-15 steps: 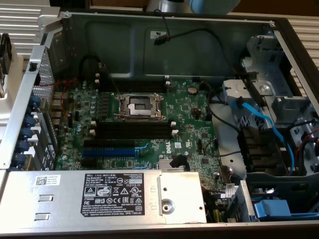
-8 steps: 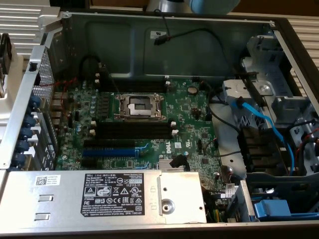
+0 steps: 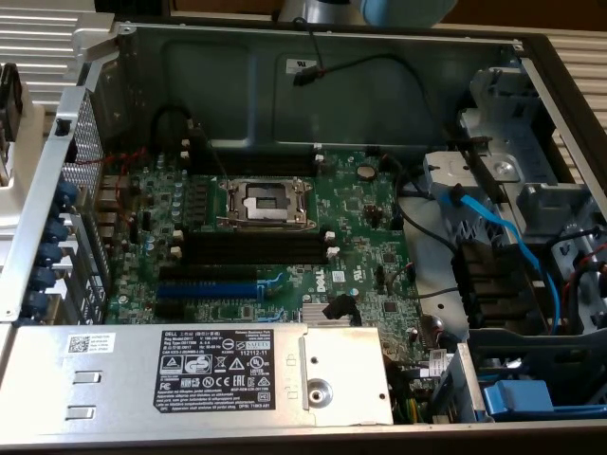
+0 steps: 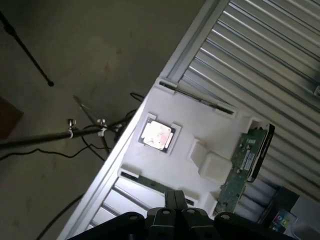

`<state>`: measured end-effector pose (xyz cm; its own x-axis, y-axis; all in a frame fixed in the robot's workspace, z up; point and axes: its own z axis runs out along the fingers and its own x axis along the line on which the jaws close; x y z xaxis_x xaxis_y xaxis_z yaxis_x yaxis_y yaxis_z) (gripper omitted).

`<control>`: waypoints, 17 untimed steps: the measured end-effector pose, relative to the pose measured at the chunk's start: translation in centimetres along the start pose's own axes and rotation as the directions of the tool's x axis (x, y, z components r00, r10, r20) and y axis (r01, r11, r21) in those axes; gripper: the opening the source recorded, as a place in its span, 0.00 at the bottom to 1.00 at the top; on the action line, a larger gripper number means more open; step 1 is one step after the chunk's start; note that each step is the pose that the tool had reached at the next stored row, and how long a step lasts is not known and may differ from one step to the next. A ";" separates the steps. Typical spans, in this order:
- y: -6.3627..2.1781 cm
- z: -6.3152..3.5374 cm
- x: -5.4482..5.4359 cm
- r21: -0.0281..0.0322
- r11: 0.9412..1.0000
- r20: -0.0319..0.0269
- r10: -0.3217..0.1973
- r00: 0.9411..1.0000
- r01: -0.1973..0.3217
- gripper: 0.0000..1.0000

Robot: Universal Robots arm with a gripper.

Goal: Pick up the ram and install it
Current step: 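Pick up the ram and move it above insertion slot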

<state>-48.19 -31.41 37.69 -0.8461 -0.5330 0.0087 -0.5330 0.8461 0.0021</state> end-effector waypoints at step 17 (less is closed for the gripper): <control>0.00 0.00 0.0 0.002 0.952 -0.001 -0.305 0.952 0.305 0.10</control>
<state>-48.19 -31.41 37.69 -0.6434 -0.7655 0.0086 -0.7655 0.6435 0.0022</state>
